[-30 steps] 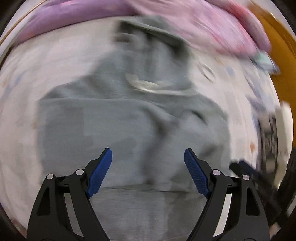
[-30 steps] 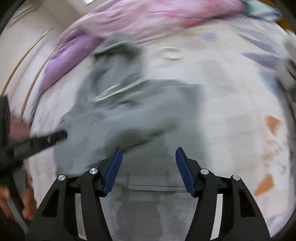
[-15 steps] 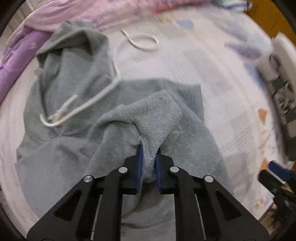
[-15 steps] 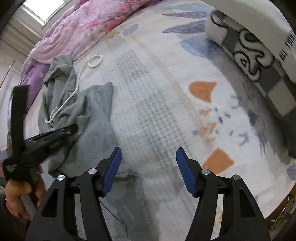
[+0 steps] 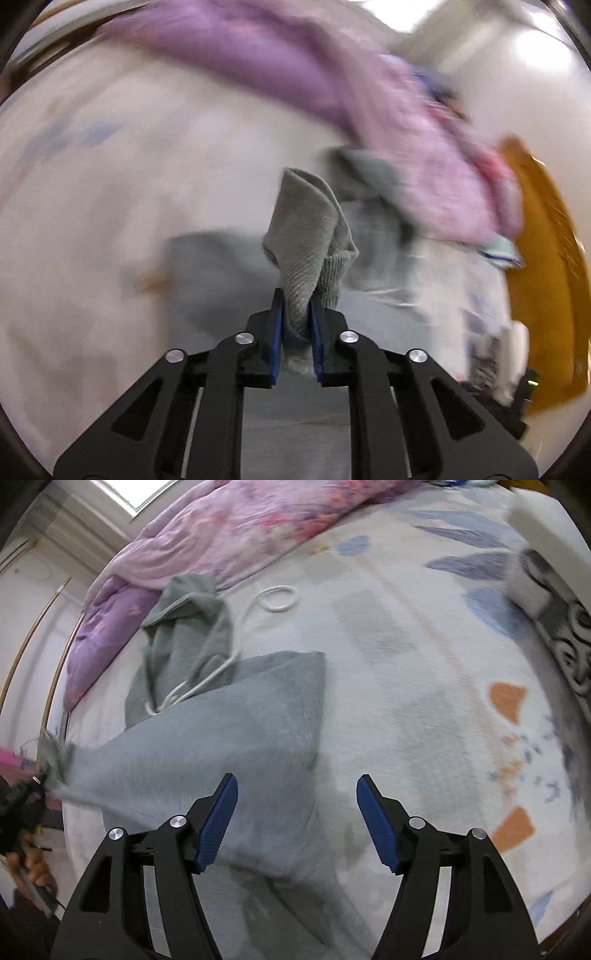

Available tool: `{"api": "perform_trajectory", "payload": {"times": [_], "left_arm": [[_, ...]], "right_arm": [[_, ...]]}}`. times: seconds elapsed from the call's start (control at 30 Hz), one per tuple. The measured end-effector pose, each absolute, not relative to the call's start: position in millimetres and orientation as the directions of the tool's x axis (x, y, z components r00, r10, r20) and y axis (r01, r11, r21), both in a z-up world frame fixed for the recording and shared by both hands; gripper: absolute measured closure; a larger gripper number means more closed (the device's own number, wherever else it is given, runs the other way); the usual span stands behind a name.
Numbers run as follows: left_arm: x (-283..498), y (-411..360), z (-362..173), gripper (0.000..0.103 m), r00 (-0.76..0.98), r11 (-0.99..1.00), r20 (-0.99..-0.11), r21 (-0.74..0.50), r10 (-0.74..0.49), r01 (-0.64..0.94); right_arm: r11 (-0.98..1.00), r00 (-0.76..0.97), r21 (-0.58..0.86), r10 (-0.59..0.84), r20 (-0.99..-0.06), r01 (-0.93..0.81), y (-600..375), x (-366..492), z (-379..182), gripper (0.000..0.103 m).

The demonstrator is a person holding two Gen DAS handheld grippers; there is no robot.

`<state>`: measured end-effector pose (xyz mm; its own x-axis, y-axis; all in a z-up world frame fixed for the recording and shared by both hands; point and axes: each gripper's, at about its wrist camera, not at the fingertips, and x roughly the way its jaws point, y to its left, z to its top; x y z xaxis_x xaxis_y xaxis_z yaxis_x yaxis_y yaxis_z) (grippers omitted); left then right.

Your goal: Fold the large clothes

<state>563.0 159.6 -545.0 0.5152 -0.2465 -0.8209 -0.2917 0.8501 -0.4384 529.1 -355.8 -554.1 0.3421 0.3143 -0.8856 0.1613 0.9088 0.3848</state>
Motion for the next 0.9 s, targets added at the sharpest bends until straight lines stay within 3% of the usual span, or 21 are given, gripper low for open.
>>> {"api": "perform_trajectory", "payload": {"times": [0.1, 0.13, 0.17, 0.2, 0.47, 0.57, 0.73, 0.77, 0.9], "left_arm": [[538.9, 194.9, -598.3, 0.084, 0.368, 0.774, -0.901, -0.397, -0.227, -0.494], [531.9, 197.9, -607.4, 0.073, 0.356, 0.756, -0.904, -0.402, -0.237, -0.517], [524.8, 199.2, -614.6, 0.055, 0.336, 0.749, -0.914, -0.384, -0.227, -0.54], [520.3, 199.0, -617.5, 0.052, 0.328, 0.751, -0.922, -0.365, -0.207, -0.55], [532.2, 176.8, -599.3, 0.048, 0.355, 0.84, -0.927, -0.288, -0.122, -0.46], [552.7, 175.9, -578.1, 0.046, 0.386, 0.865, -0.913, -0.298, -0.134, -0.403], [618.0, 150.4, -545.5, 0.041, 0.426, 0.91, -0.888, -0.308, -0.171, -0.278], [632.6, 144.9, -540.4, 0.035, 0.438, 0.913, -0.882, -0.308, -0.17, -0.266], [695.2, 116.3, -538.4, 0.033, 0.416, 0.93, -0.887, -0.306, -0.201, -0.204]], "right_arm": [[0.924, 0.31, 0.36, 0.307, -0.9, 0.13, -335.8, 540.2, -561.3, 0.037], [0.927, 0.297, 0.352, 0.303, -0.905, 0.127, -332.2, 543.0, -564.9, 0.037], [0.932, 0.285, 0.338, 0.292, -0.913, 0.128, -328.4, 546.3, -569.1, 0.037], [0.934, 0.279, 0.333, 0.288, -0.916, 0.127, -326.5, 548.8, -571.9, 0.037], [0.932, 0.282, 0.319, 0.263, -0.923, 0.175, -333.8, 585.8, -583.7, 0.039], [0.93, 0.308, 0.346, 0.295, -0.904, 0.124, -330.9, 612.0, -571.5, 0.055], [0.944, 0.372, 0.33, 0.299, -0.878, 0.019, -312.8, 665.5, -536.1, 0.055], [0.945, 0.379, 0.327, 0.301, -0.875, 0.004, -308.0, 676.4, -531.6, 0.054], [0.95, 0.351, 0.311, 0.303, -0.886, -0.033, -285.2, 719.4, -530.5, 0.048]]}}
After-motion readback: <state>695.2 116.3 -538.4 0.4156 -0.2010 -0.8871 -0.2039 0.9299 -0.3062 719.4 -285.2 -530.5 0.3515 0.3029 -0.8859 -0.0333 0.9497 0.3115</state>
